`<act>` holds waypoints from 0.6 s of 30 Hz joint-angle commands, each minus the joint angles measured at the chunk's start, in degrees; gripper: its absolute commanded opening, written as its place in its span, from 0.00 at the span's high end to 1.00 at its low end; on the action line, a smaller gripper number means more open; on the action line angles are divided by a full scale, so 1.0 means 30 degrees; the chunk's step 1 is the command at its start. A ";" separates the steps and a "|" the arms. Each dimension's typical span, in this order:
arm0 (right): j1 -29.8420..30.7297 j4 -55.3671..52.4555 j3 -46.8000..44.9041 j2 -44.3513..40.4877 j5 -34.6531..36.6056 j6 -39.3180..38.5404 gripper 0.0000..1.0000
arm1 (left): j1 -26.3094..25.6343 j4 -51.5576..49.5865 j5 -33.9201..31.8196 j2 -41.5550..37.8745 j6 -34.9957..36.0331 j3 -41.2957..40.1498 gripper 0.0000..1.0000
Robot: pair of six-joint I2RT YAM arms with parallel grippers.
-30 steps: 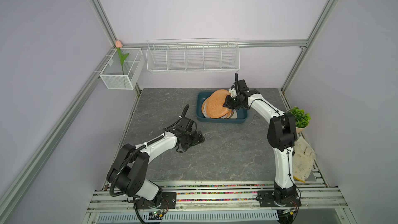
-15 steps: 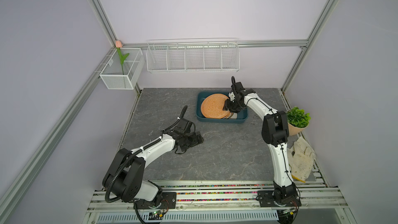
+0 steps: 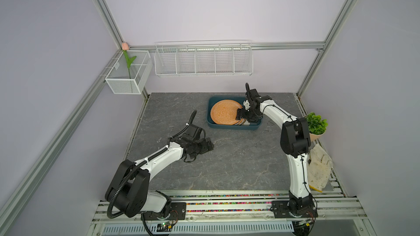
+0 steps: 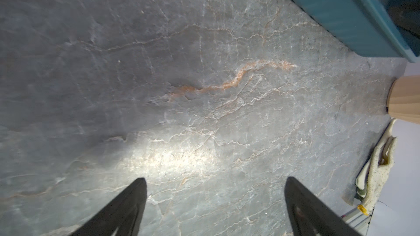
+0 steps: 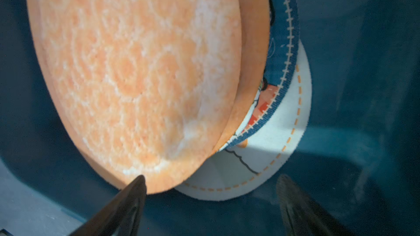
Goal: Put the coasters into the storage box
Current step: Place the coaster in the storage box.
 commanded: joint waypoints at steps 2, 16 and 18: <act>-0.0013 0.1558 -0.1767 -0.2656 -0.0316 -0.0672 0.01 | 0.0063 -0.0807 -0.2002 -0.0785 0.0879 0.0590 0.04; -0.0055 0.5250 -0.9274 -1.0161 0.1497 -0.3943 0.12 | 0.3265 0.0685 -0.9003 -0.4858 0.5212 -0.0408 0.00; -0.0106 0.6256 -1.0669 -1.1388 0.2060 -0.4644 0.12 | 0.4307 0.1937 -0.9398 -0.5475 0.5984 -0.1165 0.00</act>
